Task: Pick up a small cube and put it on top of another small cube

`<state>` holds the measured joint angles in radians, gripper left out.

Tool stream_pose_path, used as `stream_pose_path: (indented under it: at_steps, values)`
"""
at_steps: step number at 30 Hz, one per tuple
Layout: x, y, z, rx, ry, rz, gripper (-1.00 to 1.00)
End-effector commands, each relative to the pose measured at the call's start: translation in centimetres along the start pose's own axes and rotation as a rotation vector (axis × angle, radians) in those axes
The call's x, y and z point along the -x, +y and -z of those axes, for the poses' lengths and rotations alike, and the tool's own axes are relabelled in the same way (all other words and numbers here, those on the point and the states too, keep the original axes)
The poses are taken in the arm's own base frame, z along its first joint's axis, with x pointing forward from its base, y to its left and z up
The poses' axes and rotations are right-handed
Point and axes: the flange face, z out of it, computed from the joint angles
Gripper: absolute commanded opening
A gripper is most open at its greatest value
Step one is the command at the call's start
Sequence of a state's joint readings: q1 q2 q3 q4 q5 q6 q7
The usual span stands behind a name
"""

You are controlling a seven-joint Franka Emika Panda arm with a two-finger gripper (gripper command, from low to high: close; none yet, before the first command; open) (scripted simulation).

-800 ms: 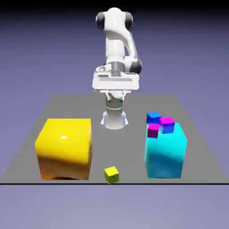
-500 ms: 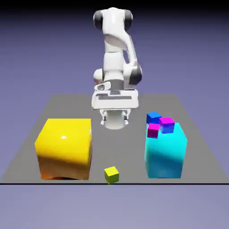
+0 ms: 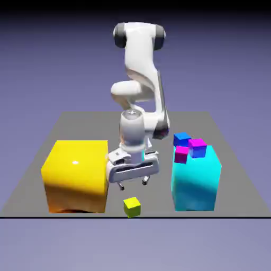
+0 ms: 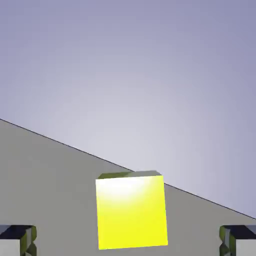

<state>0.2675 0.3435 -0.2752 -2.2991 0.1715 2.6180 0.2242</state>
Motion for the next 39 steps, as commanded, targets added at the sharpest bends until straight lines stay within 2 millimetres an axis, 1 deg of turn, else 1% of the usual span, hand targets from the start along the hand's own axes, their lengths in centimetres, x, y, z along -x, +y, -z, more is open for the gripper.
stream_pose_path:
  at_steps: [1,2,6,7,8,9,13,14,15,17,21,23,26,27,29,32,34,35,38,39]
  values:
    - [-0.1,0.0,-0.7,0.010,-0.014,0.009,0.00]
    - [-0.1,0.0,-0.7,0.010,-0.014,0.009,0.00]
    - [-0.1,0.0,-6.5,0.010,-0.013,0.010,0.00]
    - [-0.1,0.0,-7.7,0.010,-0.014,0.009,0.00]
    - [-0.1,0.0,-7.7,0.010,-0.014,0.009,-1.00]
    - [-0.1,0.0,-7.7,0.010,-0.014,0.009,-1.00]
    - [-0.2,0.0,-1.8,0.010,-0.013,0.010,-1.00]
    - [-0.4,0.0,-0.6,0.012,-0.009,0.000,-1.00]
    - [-1.5,-0.3,-0.1,0.022,0.014,-0.026,-1.00]
    - [-3.3,-1.7,1.6,0.039,0.059,-0.036,-1.00]
    - [-3.0,-8.1,6.9,0.044,0.099,0.170,-1.00]
    - [-2.4,-11.1,9.6,0.047,0.119,0.271,-1.00]
    - [-1.0,-15.5,13.8,0.054,0.151,0.418,-1.00]
    - [0.2,-16.9,15.2,0.052,0.146,0.497,-1.00]
    - [3.0,-18.4,17.2,0.036,0.113,0.641,-1.00]
    - [7.5,-20.1,20.3,0.021,0.075,0.862,-1.00]
    - [10.6,-21.0,22.4,0.018,0.056,1.012,-1.00]
    - [12.1,-21.2,23.4,0.017,0.047,1.080,-1.00]
    - [15.7,-20.1,25.8,0.014,0.004,1.193,-1.00]
    - [17.1,-20.2,27.3,0.021,0.003,1.251,-1.00]
